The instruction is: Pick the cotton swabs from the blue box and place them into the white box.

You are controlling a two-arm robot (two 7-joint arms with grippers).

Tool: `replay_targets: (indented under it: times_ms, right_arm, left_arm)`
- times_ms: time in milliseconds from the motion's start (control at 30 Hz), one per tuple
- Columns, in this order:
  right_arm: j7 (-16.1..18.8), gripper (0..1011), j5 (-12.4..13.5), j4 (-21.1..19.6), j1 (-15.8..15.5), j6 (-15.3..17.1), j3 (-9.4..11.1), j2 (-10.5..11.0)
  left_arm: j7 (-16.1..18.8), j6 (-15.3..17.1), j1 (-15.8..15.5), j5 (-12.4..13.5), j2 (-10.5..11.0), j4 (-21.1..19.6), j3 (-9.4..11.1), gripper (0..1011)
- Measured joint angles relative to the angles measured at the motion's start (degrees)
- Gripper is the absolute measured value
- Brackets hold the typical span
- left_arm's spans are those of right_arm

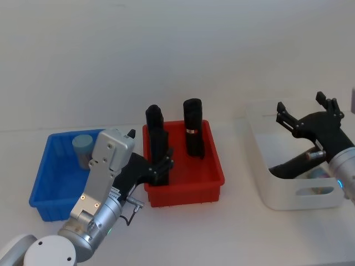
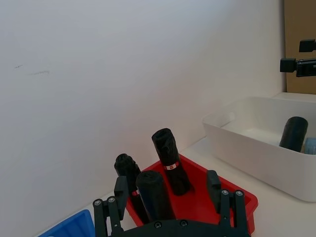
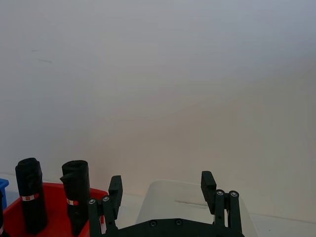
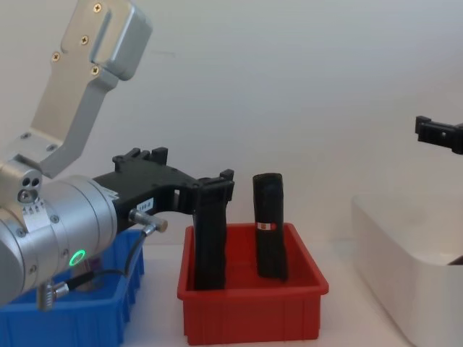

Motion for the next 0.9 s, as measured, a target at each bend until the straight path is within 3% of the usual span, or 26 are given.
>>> replay_targets:
  times_ms: [900]
  right_arm:
    - [0.1, 1001, 0.0, -0.1, -0.2, 0.0, 0.1, 0.1]
  left_arm:
    - [0.0, 0.0, 0.0, 0.0, 0.0, 0.0, 0.0, 1003]
